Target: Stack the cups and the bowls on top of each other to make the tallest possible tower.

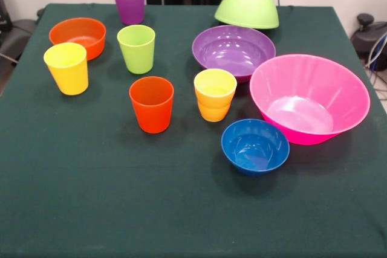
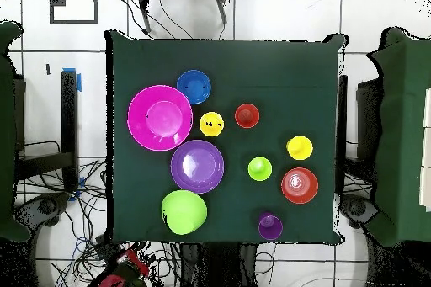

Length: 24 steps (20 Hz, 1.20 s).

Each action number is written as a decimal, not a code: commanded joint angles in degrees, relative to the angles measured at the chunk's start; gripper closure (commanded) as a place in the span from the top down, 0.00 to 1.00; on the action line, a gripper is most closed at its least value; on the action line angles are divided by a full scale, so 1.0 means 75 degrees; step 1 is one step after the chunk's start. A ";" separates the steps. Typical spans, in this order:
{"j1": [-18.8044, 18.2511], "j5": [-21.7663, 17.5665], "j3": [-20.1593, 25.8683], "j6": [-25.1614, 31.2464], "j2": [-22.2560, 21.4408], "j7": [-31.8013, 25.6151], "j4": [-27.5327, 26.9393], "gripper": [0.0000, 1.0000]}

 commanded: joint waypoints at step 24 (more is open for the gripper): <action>0.0426 -0.0385 0.0862 -0.1014 0.1384 0.0621 0.0227 1.00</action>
